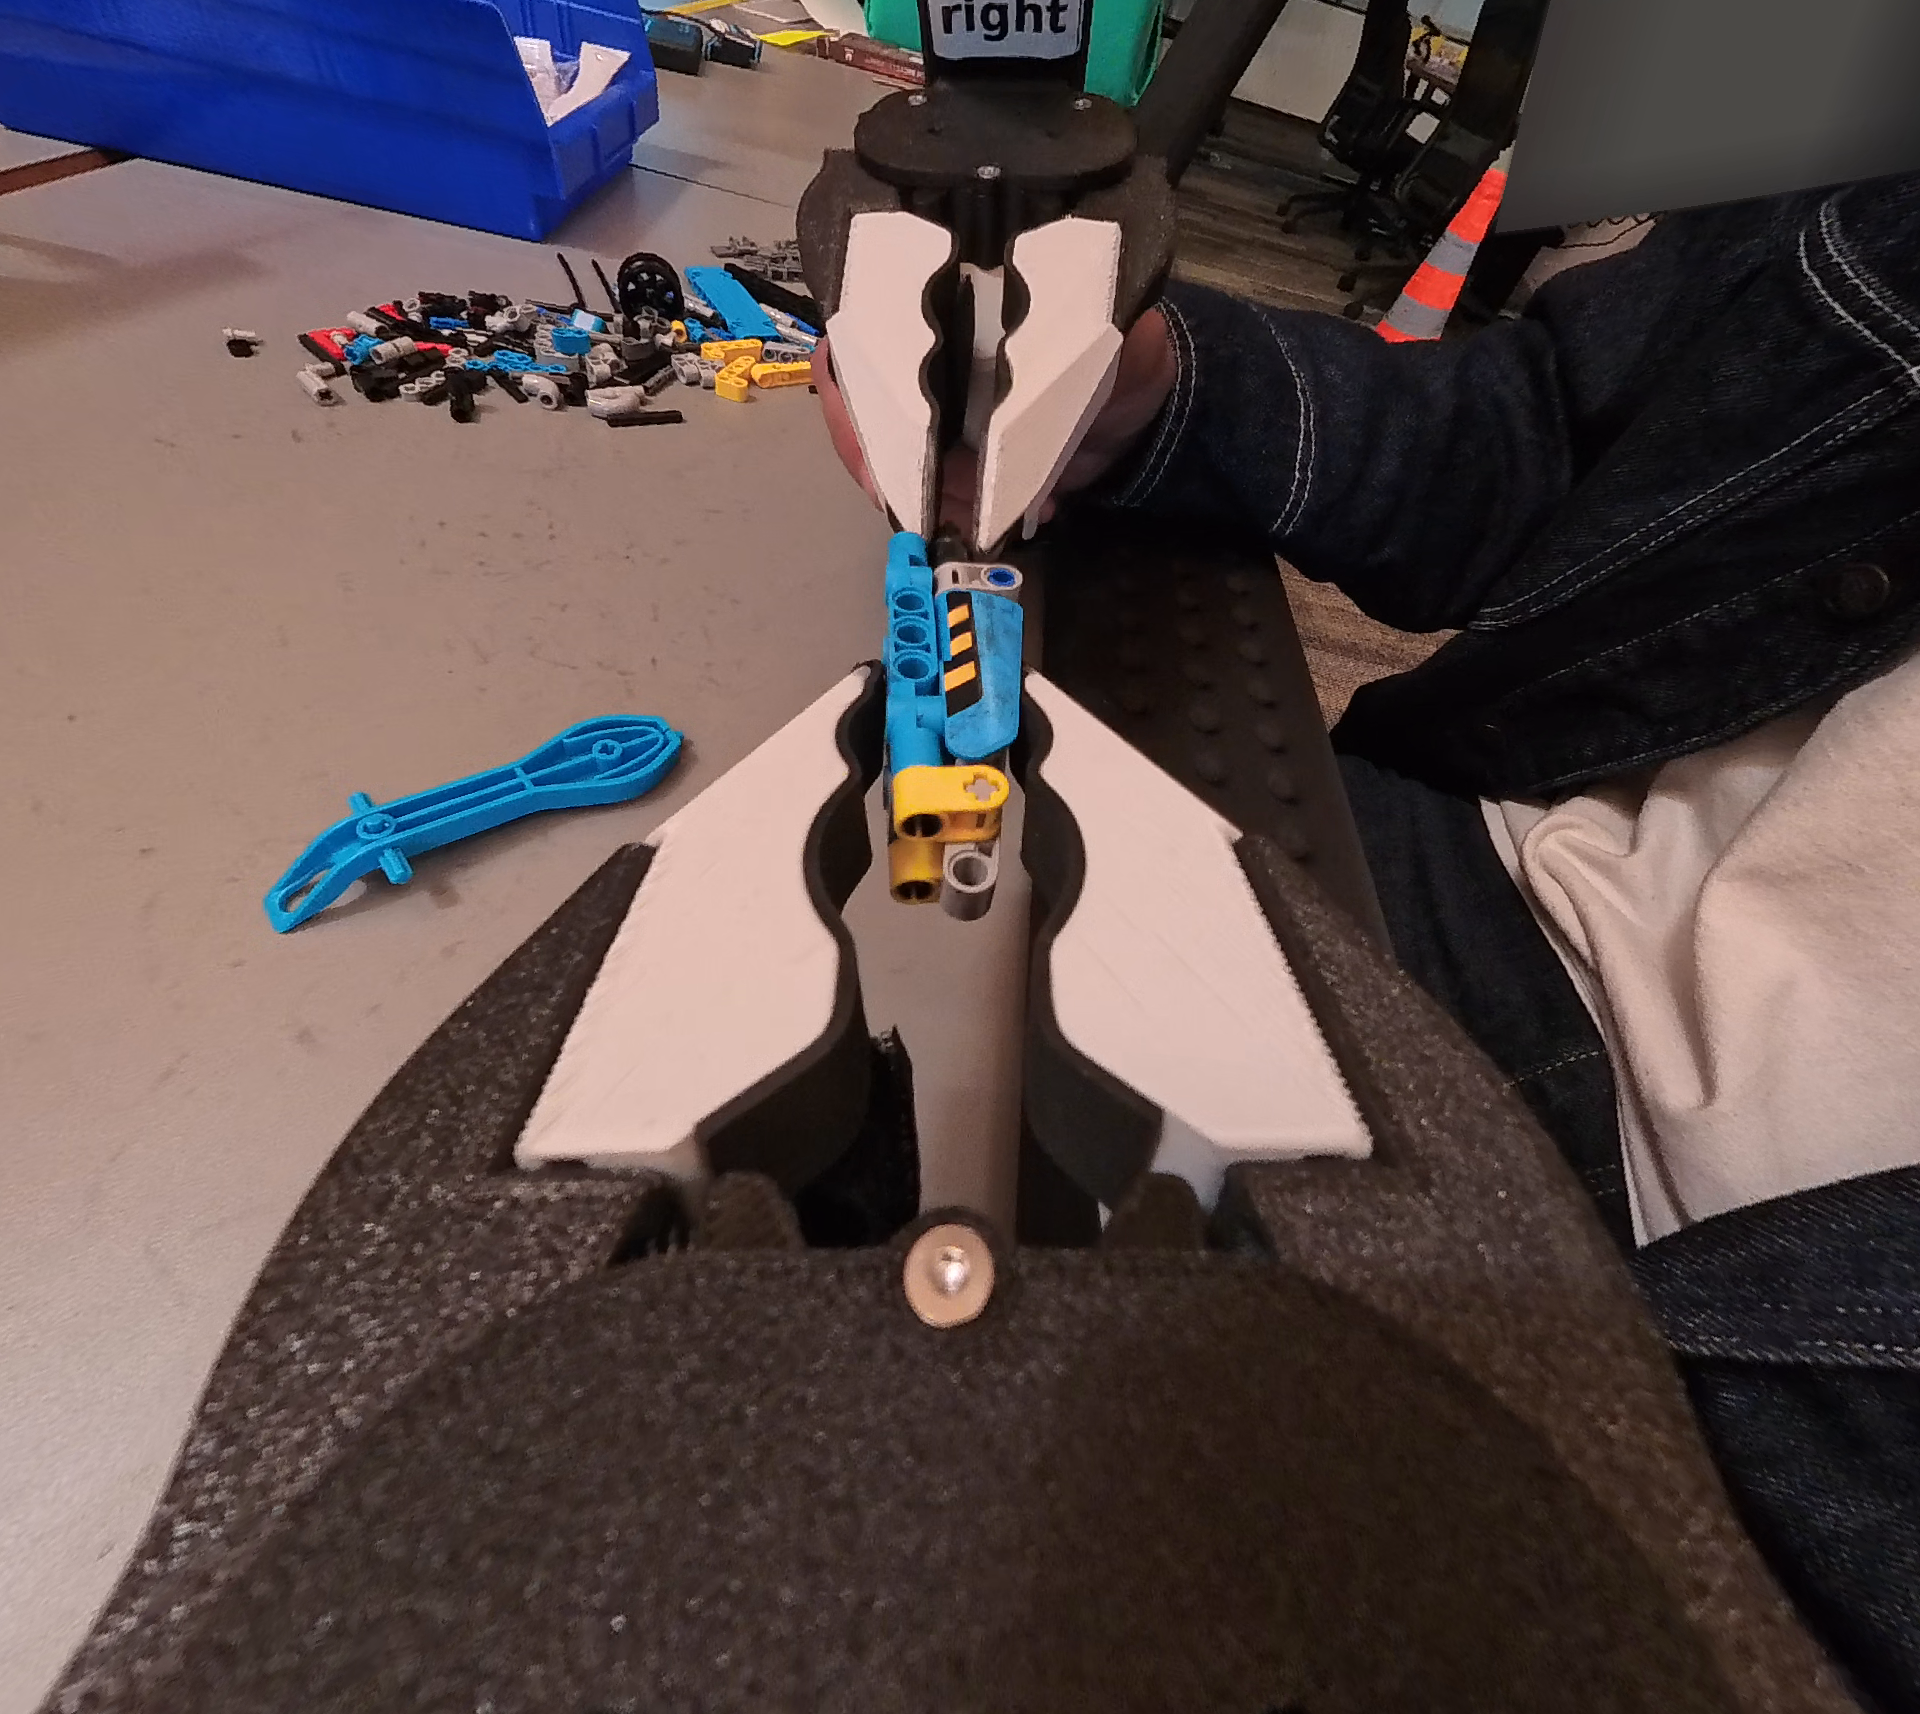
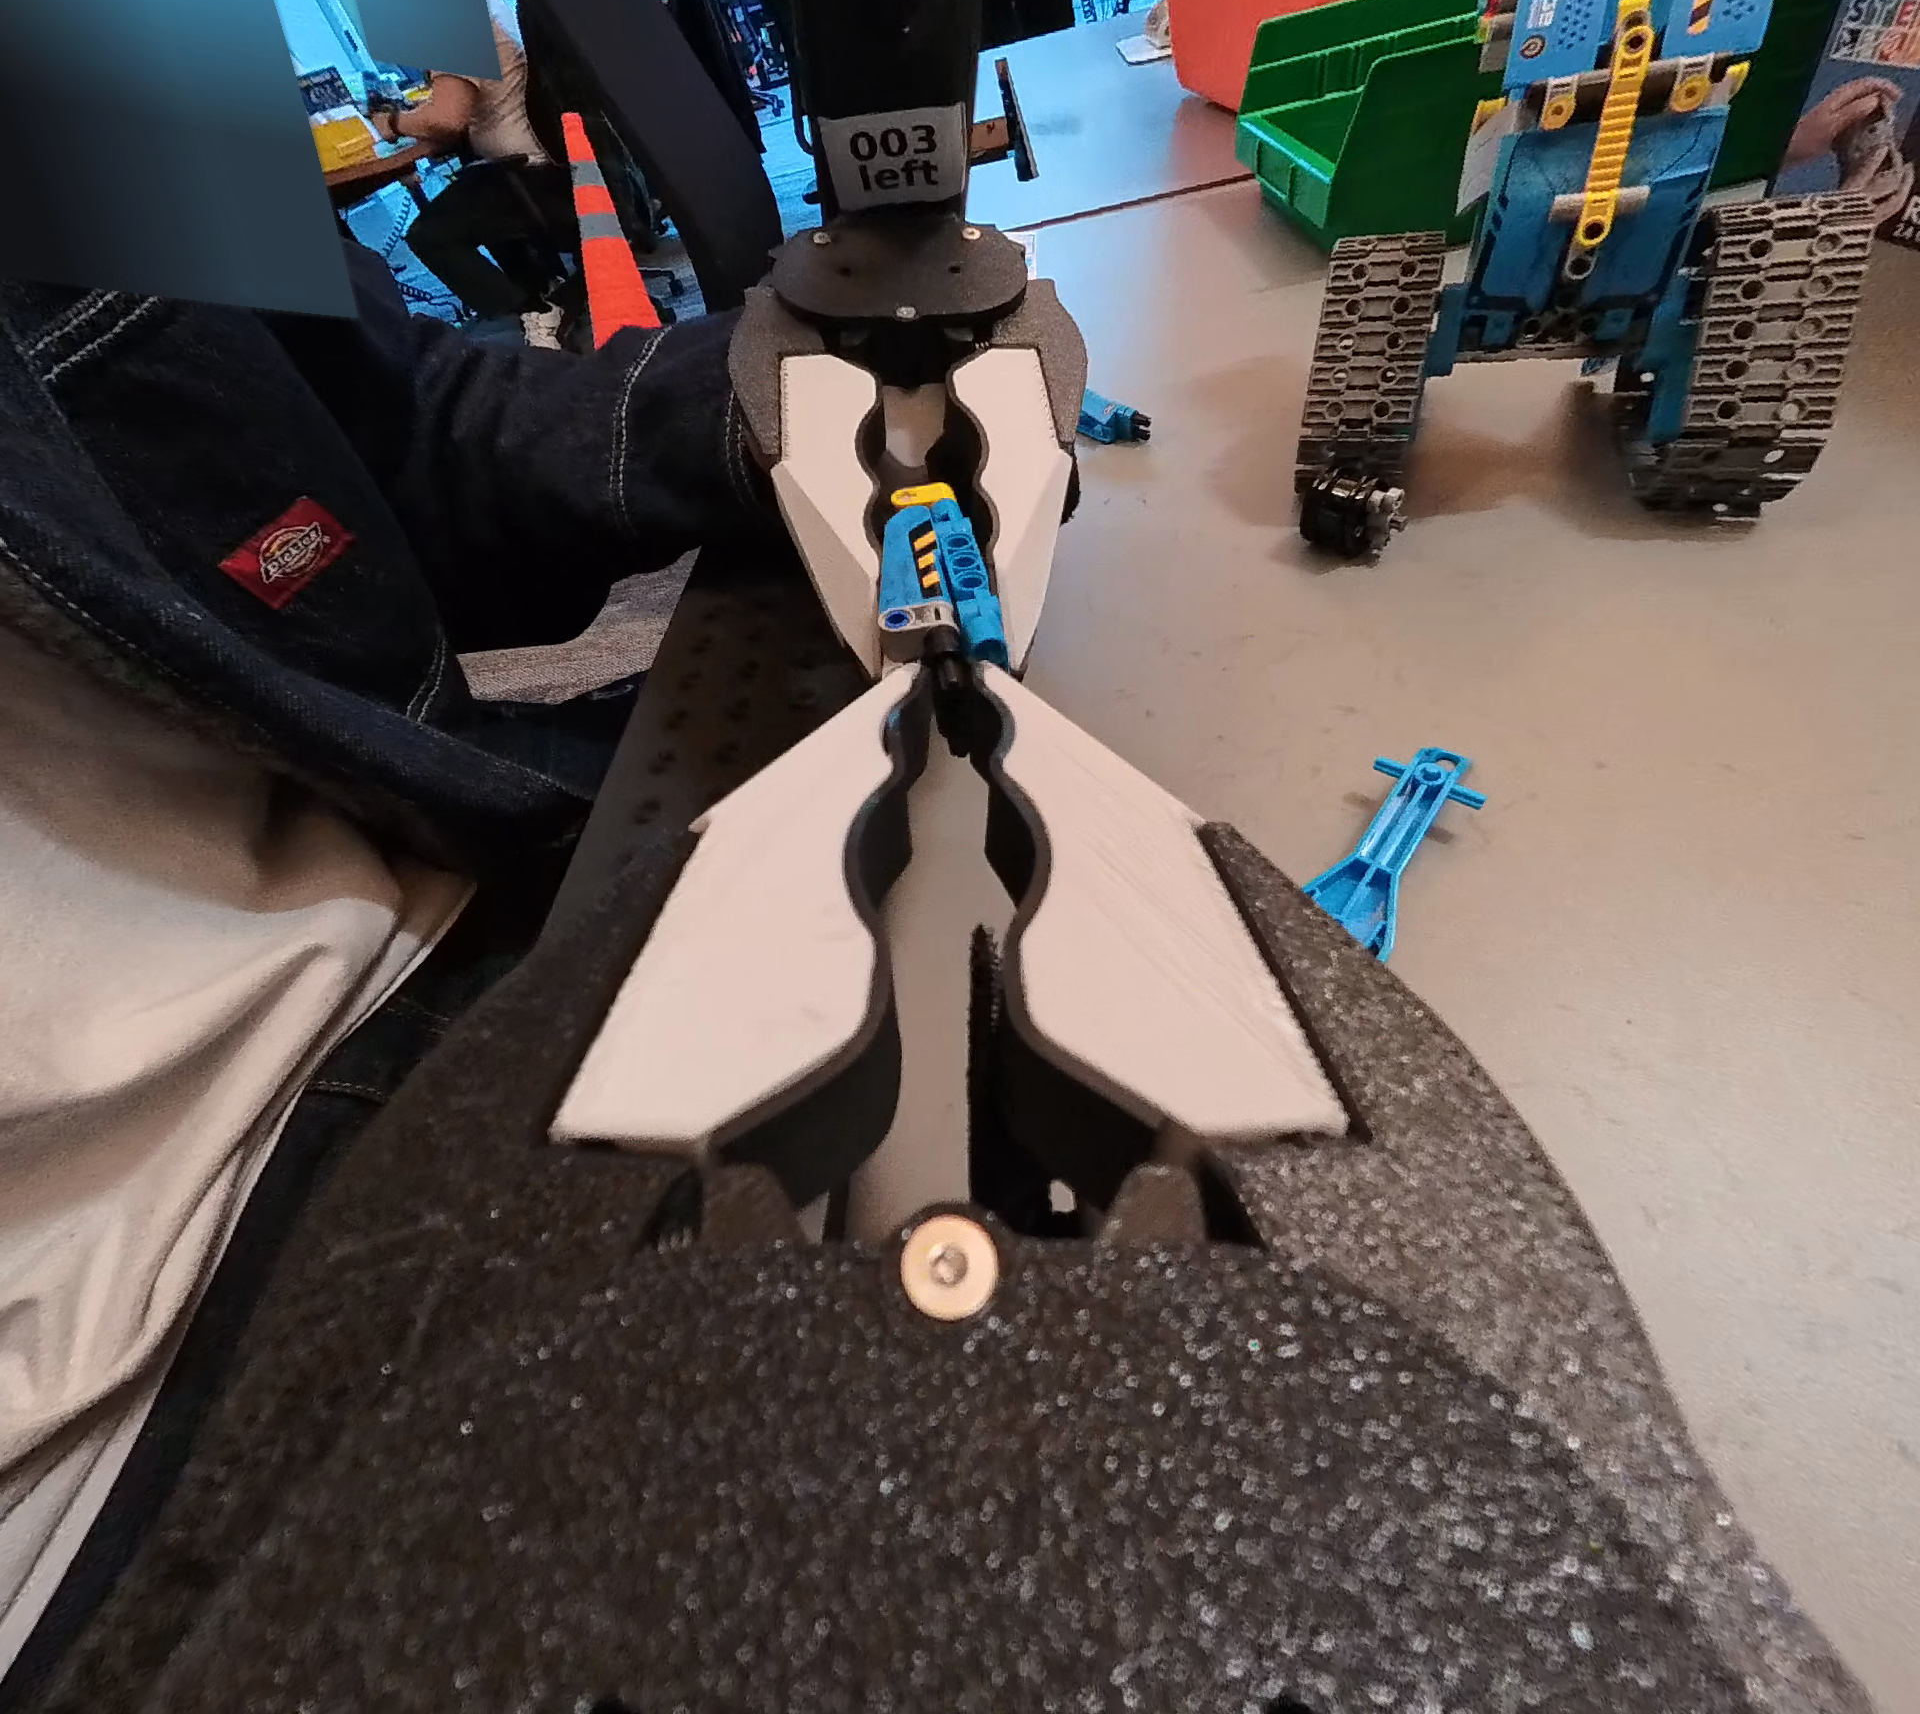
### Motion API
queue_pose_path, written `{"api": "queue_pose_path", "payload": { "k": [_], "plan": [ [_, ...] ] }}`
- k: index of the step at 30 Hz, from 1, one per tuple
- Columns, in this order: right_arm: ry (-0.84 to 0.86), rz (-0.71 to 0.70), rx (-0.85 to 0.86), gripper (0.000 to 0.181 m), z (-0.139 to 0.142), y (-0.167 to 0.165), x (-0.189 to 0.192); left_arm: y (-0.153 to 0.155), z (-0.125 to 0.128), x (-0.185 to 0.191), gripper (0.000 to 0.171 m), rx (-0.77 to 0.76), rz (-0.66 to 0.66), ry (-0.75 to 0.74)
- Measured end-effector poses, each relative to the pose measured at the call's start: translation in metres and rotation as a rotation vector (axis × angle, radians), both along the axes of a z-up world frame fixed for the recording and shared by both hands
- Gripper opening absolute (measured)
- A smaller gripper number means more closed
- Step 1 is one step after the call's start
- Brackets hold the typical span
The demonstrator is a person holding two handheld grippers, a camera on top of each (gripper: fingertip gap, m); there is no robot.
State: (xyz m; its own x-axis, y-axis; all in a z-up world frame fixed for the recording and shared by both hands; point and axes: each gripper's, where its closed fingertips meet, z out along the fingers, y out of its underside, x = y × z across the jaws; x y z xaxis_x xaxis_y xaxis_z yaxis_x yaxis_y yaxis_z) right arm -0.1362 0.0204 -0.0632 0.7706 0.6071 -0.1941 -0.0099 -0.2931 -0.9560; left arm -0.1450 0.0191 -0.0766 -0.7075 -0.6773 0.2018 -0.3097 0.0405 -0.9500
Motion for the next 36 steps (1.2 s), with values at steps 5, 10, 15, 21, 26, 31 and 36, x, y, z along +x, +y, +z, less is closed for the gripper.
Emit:
{"api": "queue_pose_path", "payload": {
  "k": [5, 10, 15, 21, 26, 31, 36],
  "plan": [
    [-0.015, 0.006, 0.005, 0.004, 0.0, 0.0, -0.001, 0.0, 0.0, 0.0, 0.022, -0.001, -0.004, 0.003],
    [-0.061, 0.058, -0.027, 0.002, -0.01, -0.003, -0.011, -0.004, 0.005, -0.001, 0.035, 0.006, -0.006, -0.041],
    [-0.078, 0.074, -0.029, 0.002, -0.013, -0.003, -0.016, -0.01, 0.0, -0.005, 0.023, 0.04, -0.045, -0.037],
    [-0.065, 0.066, -0.053, 0.003, -0.016, -0.001, -0.015, -0.011, -0.008, -0.004, 0.023, 0.096, -0.04, -0.021],
    [-0.033, 0.068, -0.065, 0.008, -0.017, 0.0, -0.015, -0.01, -0.017, -0.002, 0.023, 0.187, -0.015, -0.03],
    [-0.076, 0.068, -0.078, 0.0, -0.023, -0.001, -0.014, -0.01, -0.021, -0.002, 0.023, 0.209, -0.011, -0.025],
    [-0.132, 0.038, -0.136, 0.011, -0.038, -0.001, -0.007, -0.007, -0.032, 0.0, 0.023, 0.289, 0.008, -0.015]
  ]
}}
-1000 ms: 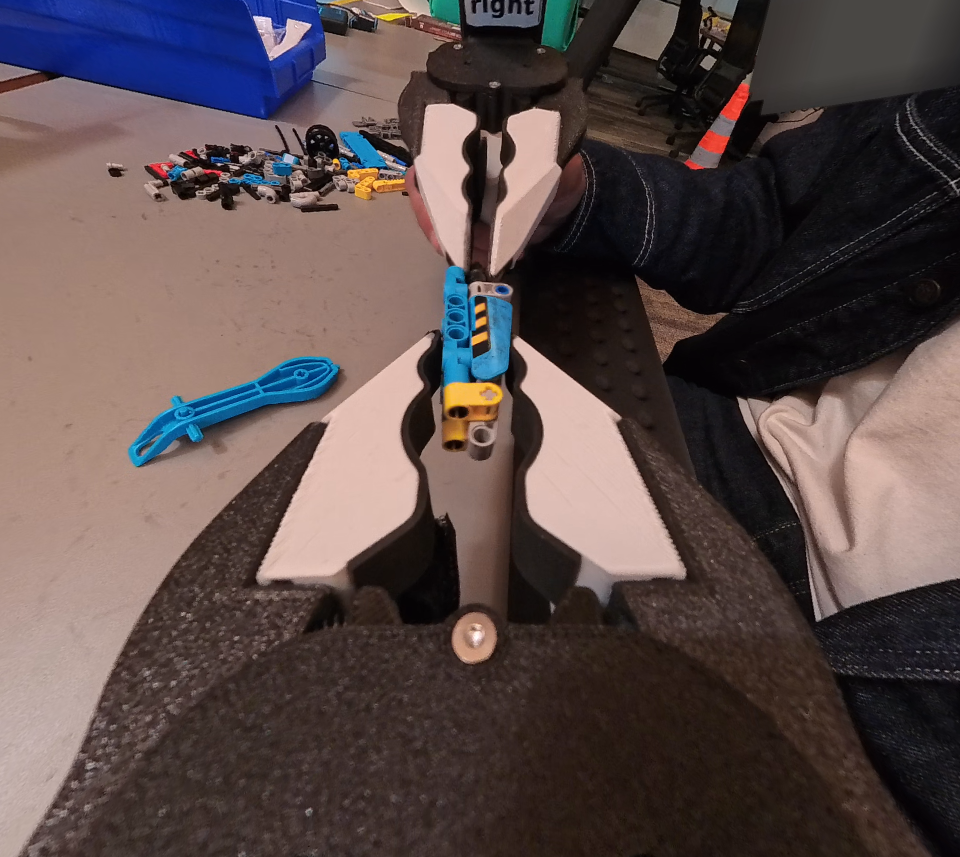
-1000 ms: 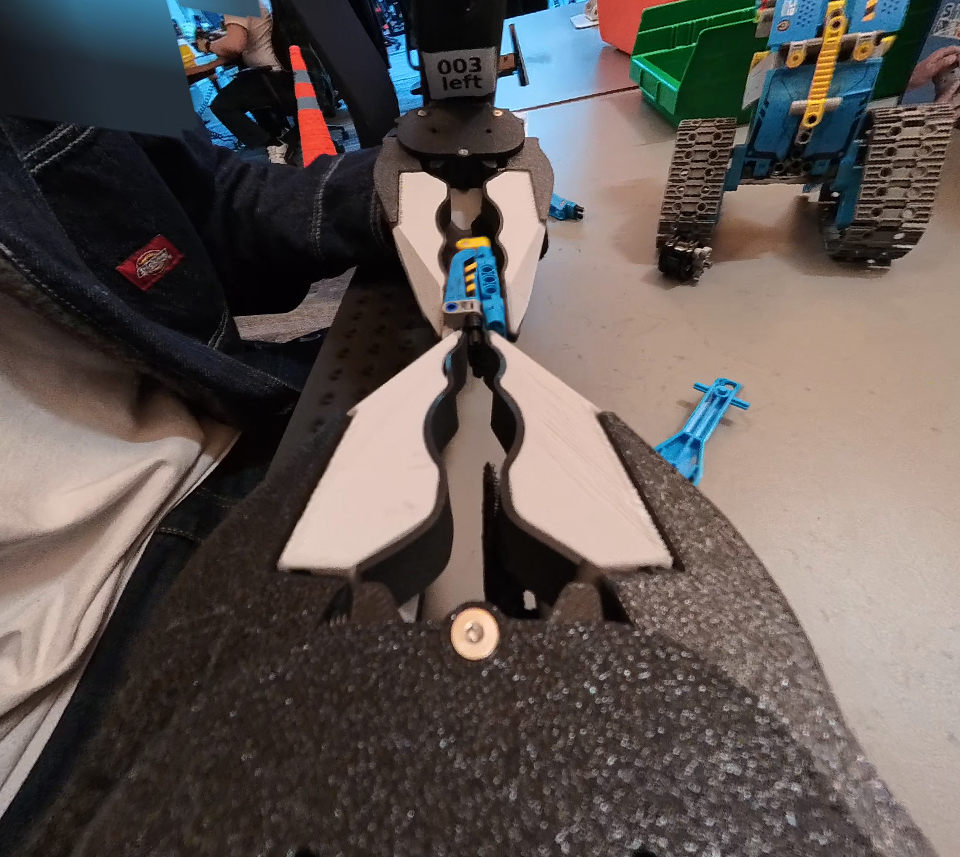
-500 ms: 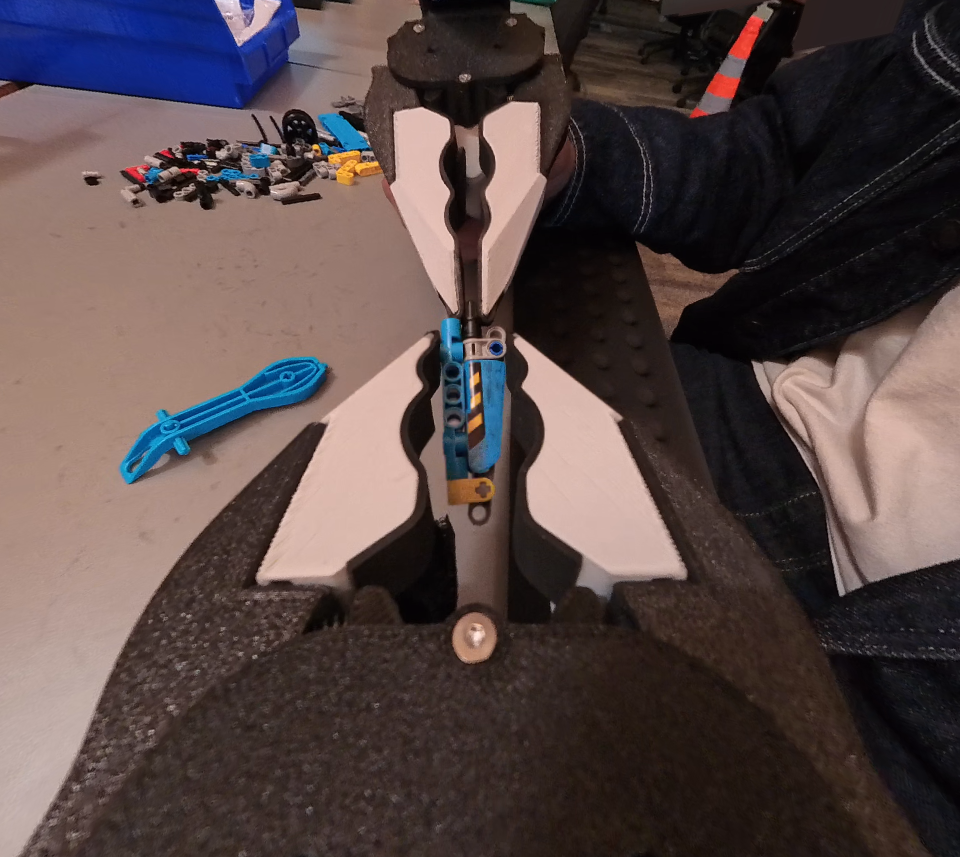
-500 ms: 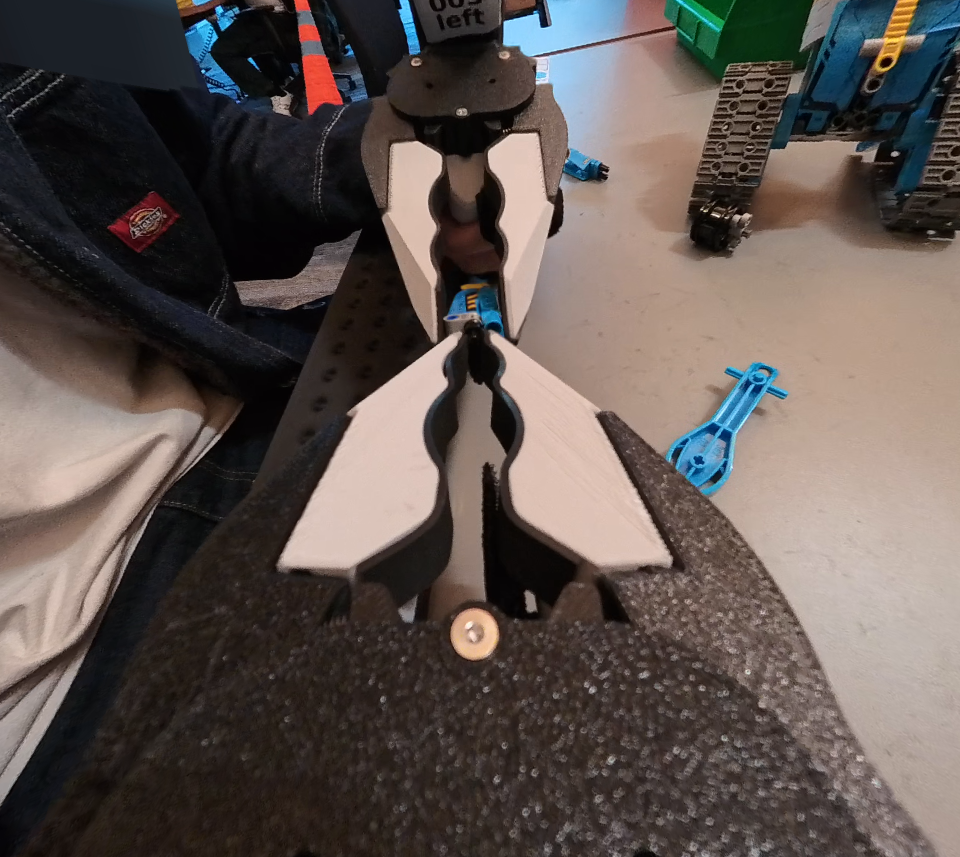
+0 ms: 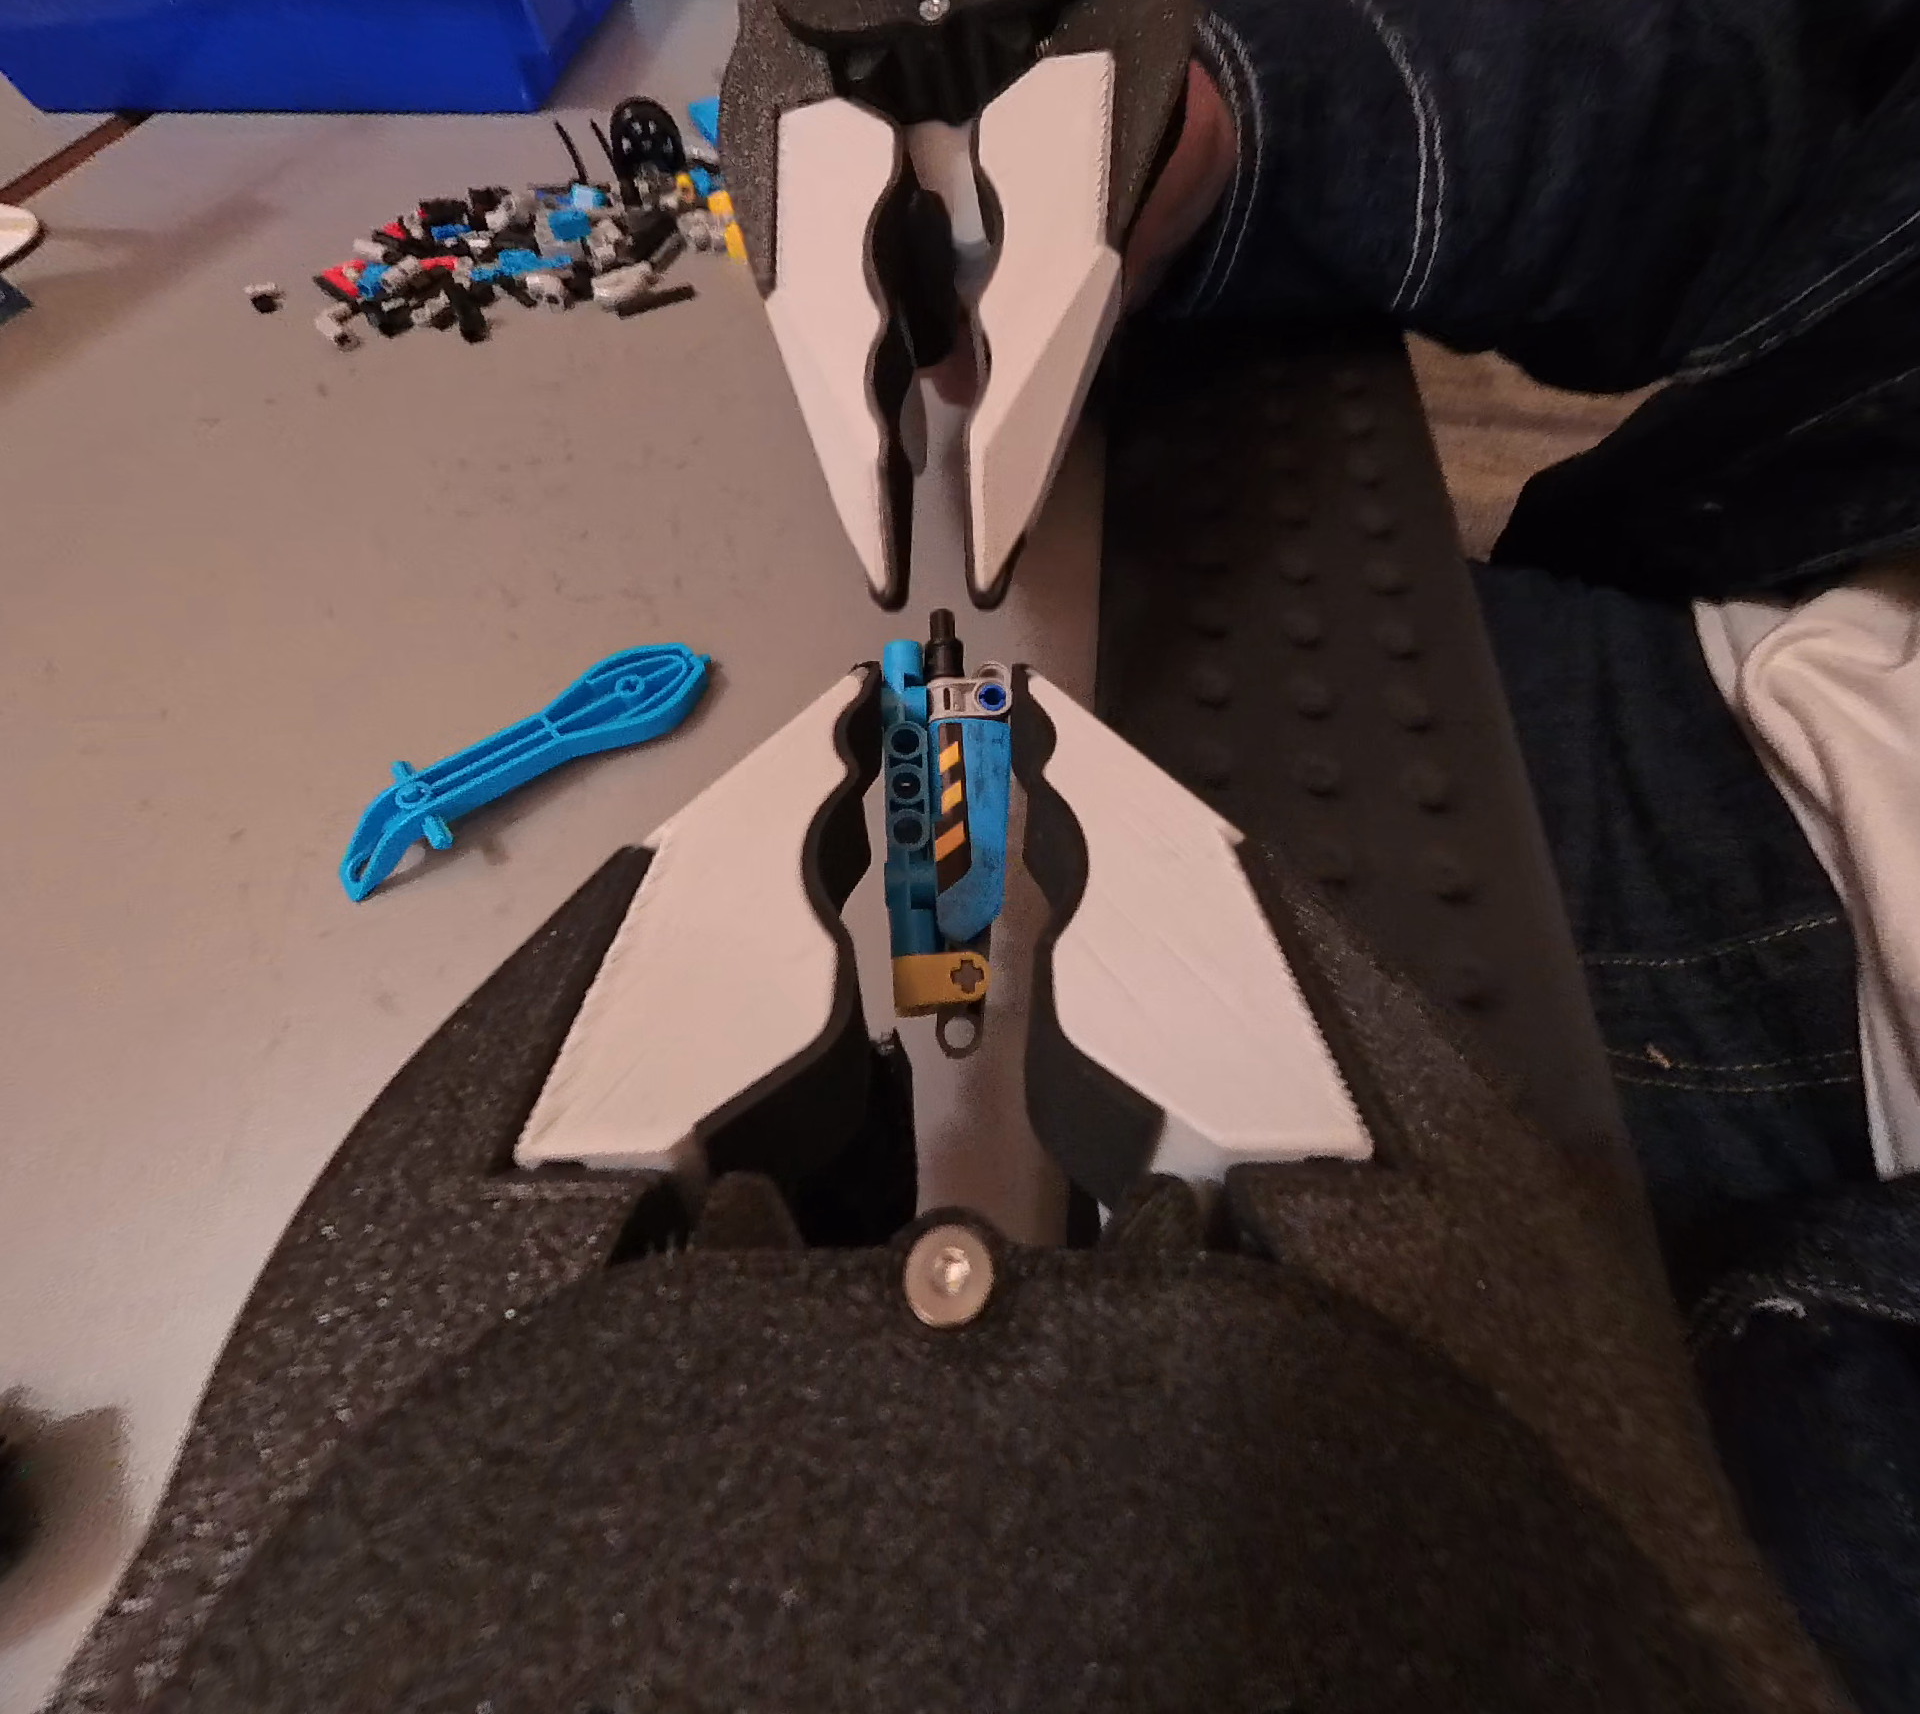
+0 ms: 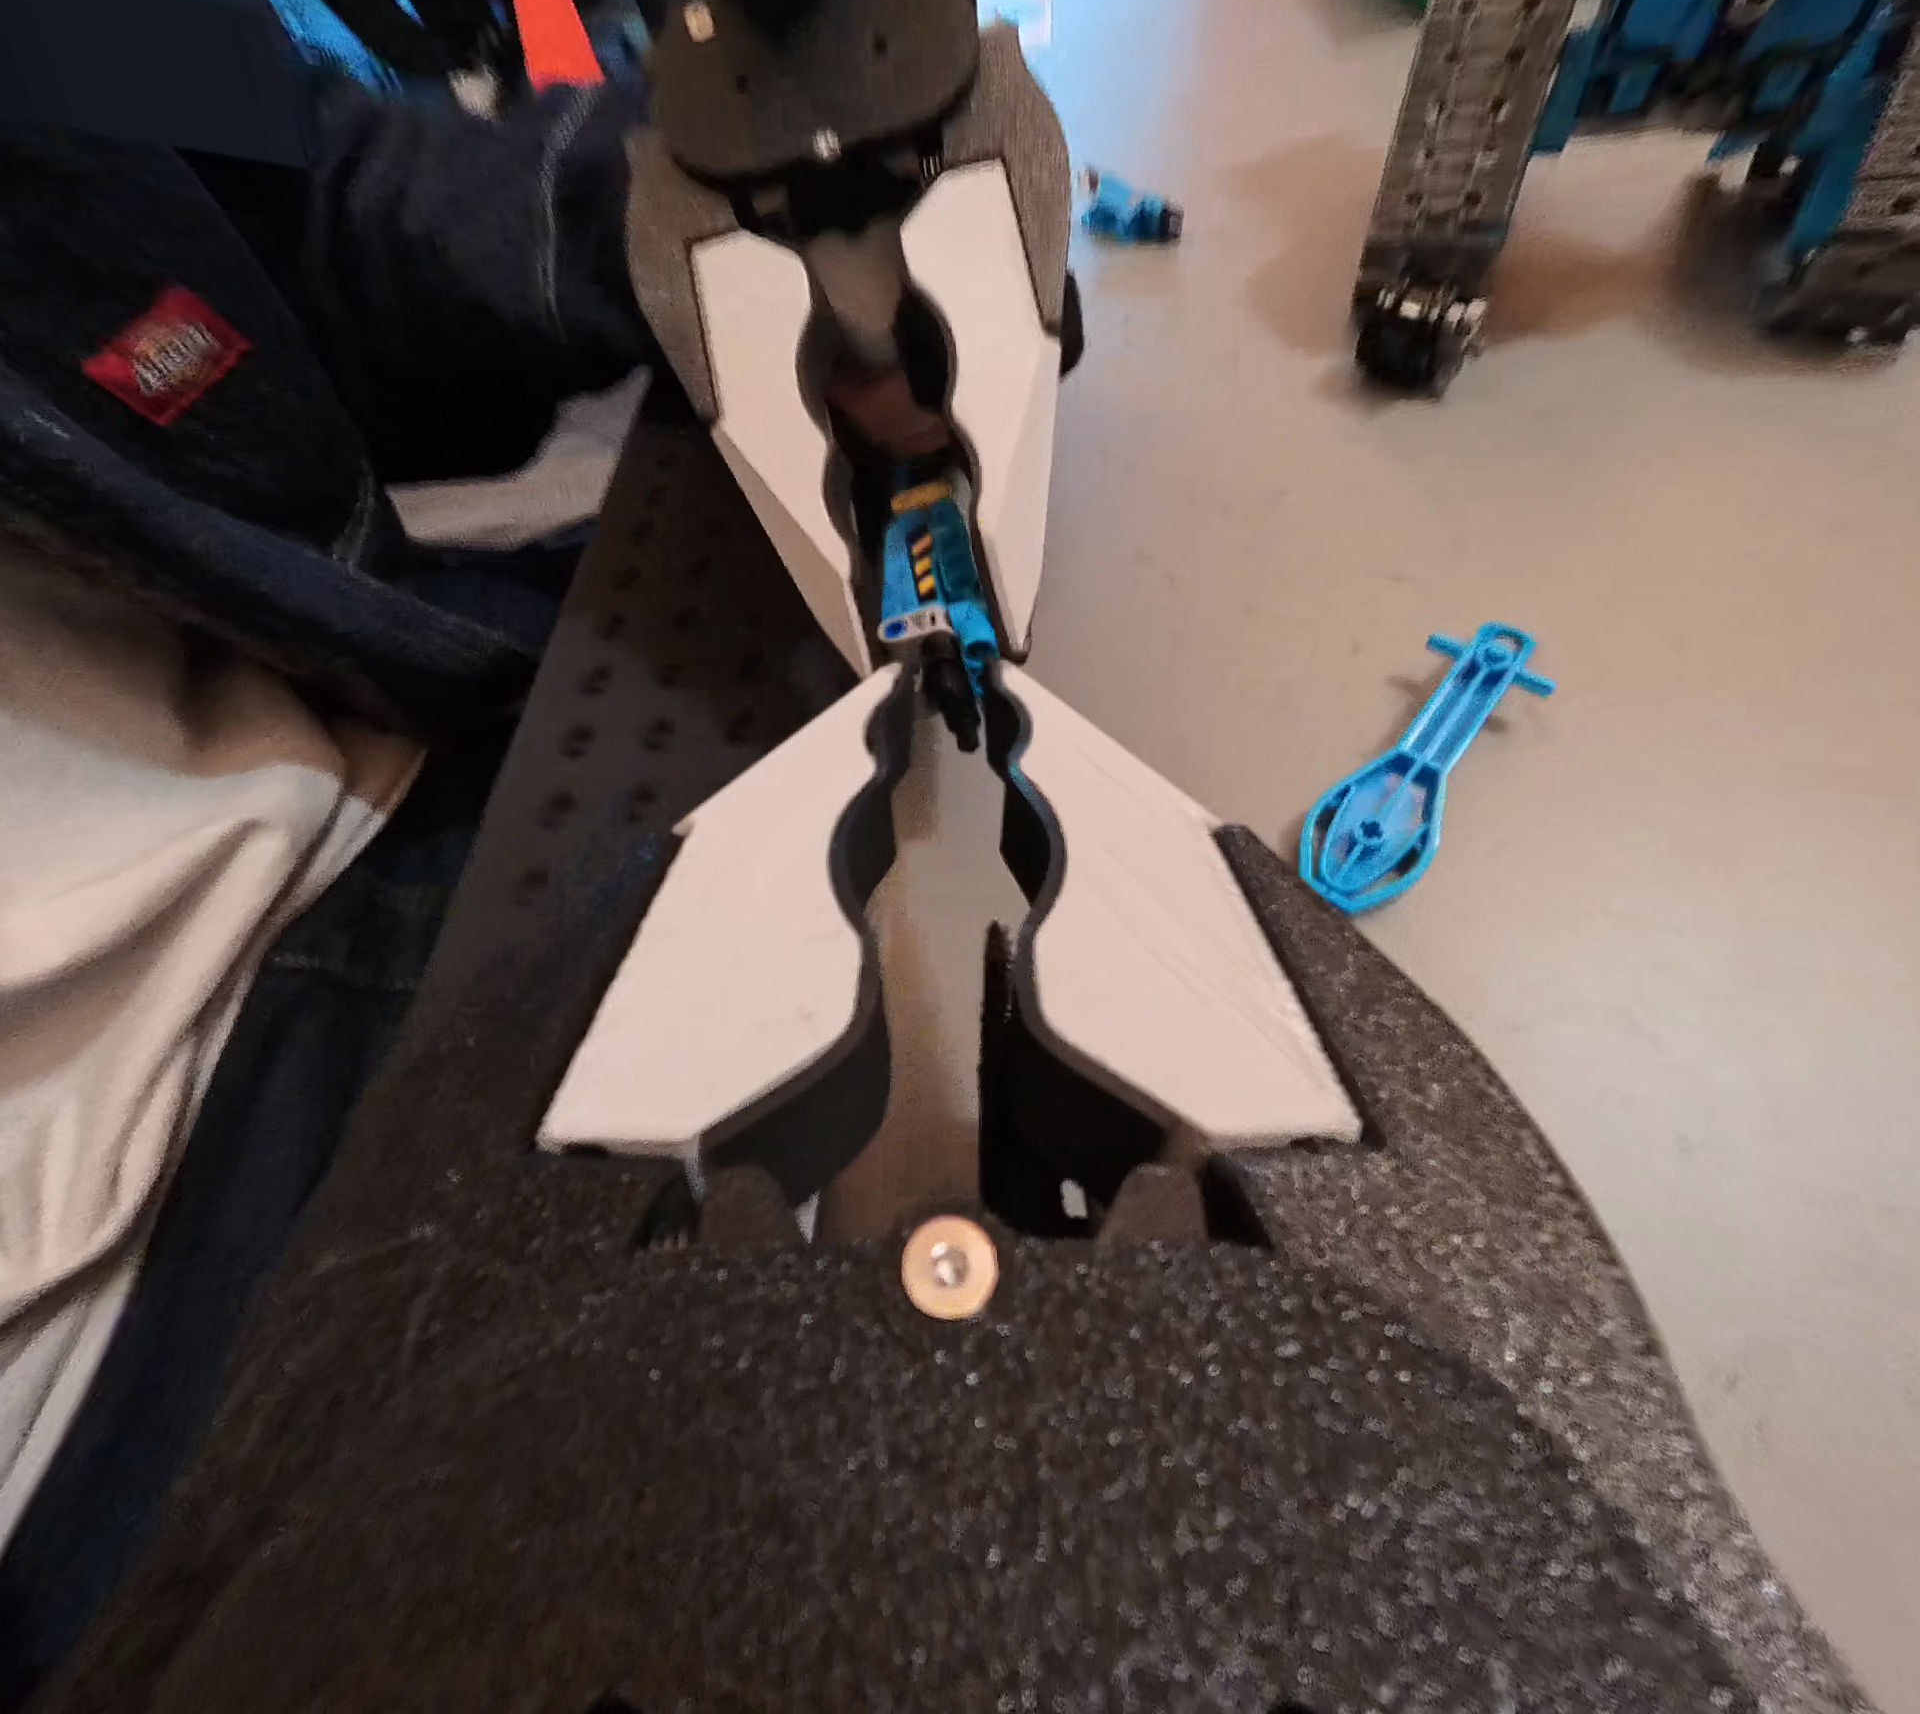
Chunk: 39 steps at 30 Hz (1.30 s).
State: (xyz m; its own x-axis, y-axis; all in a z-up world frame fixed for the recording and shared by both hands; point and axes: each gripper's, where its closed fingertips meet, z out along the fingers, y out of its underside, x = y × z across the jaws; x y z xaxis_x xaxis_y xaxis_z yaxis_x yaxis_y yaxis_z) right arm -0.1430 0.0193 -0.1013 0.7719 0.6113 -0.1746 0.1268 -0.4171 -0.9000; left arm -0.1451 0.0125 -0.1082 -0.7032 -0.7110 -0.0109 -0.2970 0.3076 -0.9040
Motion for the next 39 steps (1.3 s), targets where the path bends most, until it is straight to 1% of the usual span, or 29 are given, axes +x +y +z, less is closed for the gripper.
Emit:
{"api": "queue_pose_path", "payload": {
  "k": [4, 7, 10, 12, 13, 15, 17, 20, 22, 23, 33, 36, 39],
  "plan": [
    [-0.194, 0.013, -0.041, 0.009, -0.027, 0.0, -0.003, 0.002, -0.015, 0.0, 0.023, 0.061, 0.001, 0.055],
    [-0.342, 0.017, -0.014, 0.003, -0.034, 0.001, -0.002, 0.0, -0.026, -0.002, 0.022, 0.093, -0.018, 0.107],
    [-0.563, 0.072, -0.051, 0.003, -0.05, 0.0, -0.002, -0.001, -0.039, -0.004, 0.022, 0.146, -0.034, 0.163],
    [-0.69, 0.128, -0.067, 0.003, -0.05, 0.002, -0.002, 0.0, -0.039, -0.003, 0.022, 0.142, -0.029, 0.173],
    [-0.719, 0.151, -0.092, 0.003, -0.05, 0.003, 0.0, 0.001, -0.04, -0.003, 0.022, 0.132, -0.022, 0.184],
    [-0.731, 0.207, -0.13, 0.002, -0.051, 0.004, 0.0, 0.003, -0.04, -0.001, 0.022, 0.119, -0.013, 0.197],
    [-0.724, 0.254, -0.131, 0.002, -0.051, 0.005, 0.002, 0.005, -0.04, 0.0, 0.022, 0.106, 0.0, 0.208],
    [-0.583, 0.301, -0.114, 0.001, -0.046, 0.005, 0.0, 0.005, -0.036, -0.001, 0.023, 0.078, -0.006, 0.199],
    [-0.448, 0.304, -0.11, 0.001, -0.042, 0.004, -0.002, 0.005, -0.032, -0.003, 0.023, 0.035, -0.021, 0.201],
    [-0.417, 0.305, -0.114, 0.001, -0.042, 0.003, -0.003, 0.005, -0.031, -0.004, 0.023, 0.031, -0.025, 0.2],
    [-0.349, 0.324, -0.151, 0.001, -0.046, -0.003, -0.005, 0.001, -0.035, -0.007, 0.023, 0.069, -0.05, 0.196],
    [-0.346, 0.315, -0.167, 0.001, -0.048, -0.002, -0.006, 0.002, -0.037, -0.007, 0.023, 0.081, -0.048, 0.206],
    [-0.326, 0.275, -0.155, 0.001, -0.051, 0.003, -0.004, 0.005, -0.04, -0.005, 0.022, 0.104, -0.026, 0.205]
  ]
}}
